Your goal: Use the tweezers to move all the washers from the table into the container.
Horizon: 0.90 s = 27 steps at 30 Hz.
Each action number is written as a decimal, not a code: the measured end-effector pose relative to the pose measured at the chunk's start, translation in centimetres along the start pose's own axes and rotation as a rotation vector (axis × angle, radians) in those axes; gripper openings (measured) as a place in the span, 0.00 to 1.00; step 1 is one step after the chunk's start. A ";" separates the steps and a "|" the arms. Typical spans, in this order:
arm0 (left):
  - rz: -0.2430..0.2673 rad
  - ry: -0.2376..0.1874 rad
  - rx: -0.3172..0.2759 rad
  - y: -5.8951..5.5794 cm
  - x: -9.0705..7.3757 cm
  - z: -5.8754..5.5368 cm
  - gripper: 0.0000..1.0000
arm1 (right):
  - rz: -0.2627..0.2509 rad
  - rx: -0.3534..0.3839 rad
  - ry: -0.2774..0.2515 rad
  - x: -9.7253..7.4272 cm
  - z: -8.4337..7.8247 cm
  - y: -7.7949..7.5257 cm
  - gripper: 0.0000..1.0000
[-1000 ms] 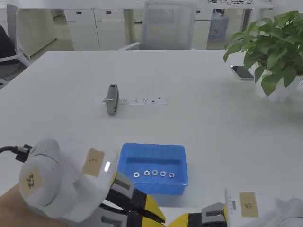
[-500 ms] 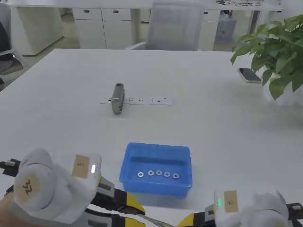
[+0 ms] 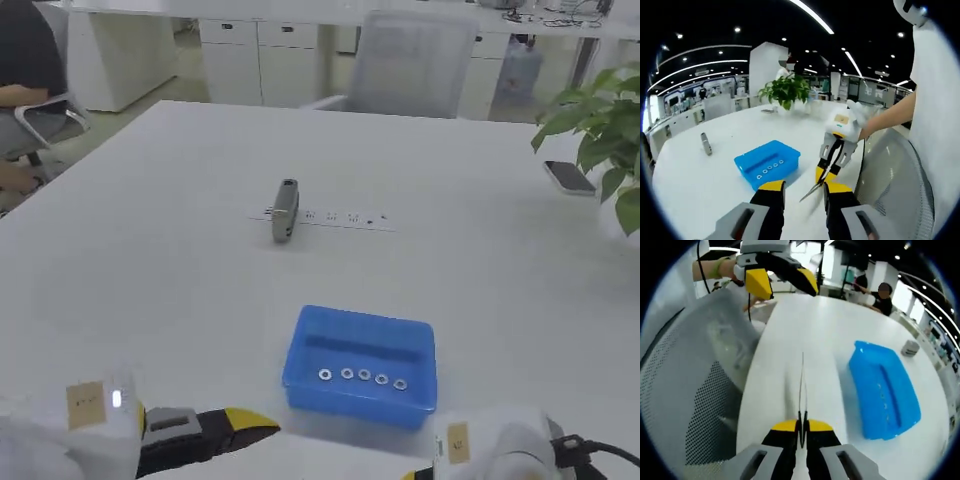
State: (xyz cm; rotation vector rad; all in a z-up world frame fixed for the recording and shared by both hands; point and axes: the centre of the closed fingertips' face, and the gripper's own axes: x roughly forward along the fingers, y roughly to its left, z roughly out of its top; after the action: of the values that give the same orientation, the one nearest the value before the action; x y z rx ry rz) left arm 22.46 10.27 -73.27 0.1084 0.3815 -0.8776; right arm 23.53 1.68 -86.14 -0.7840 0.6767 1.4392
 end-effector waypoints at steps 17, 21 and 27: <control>0.252 -0.161 -0.133 2.9 -1.8 0.3 0.46 | 0.019 -0.040 0.024 0.3 0.0 0.2 0.06; 0.290 -0.172 -0.127 3.4 -2.0 0.6 0.50 | 0.015 -0.039 0.026 0.3 0.0 0.2 0.06; 0.292 -0.148 -0.052 2.8 -1.6 0.8 0.52 | 0.012 -0.023 0.015 0.5 0.0 0.2 0.06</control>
State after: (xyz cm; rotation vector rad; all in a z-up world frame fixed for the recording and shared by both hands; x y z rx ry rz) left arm 23.89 13.08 -72.12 0.0491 0.2419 -0.5823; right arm 23.33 2.00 -86.51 -0.8104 0.6787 1.4554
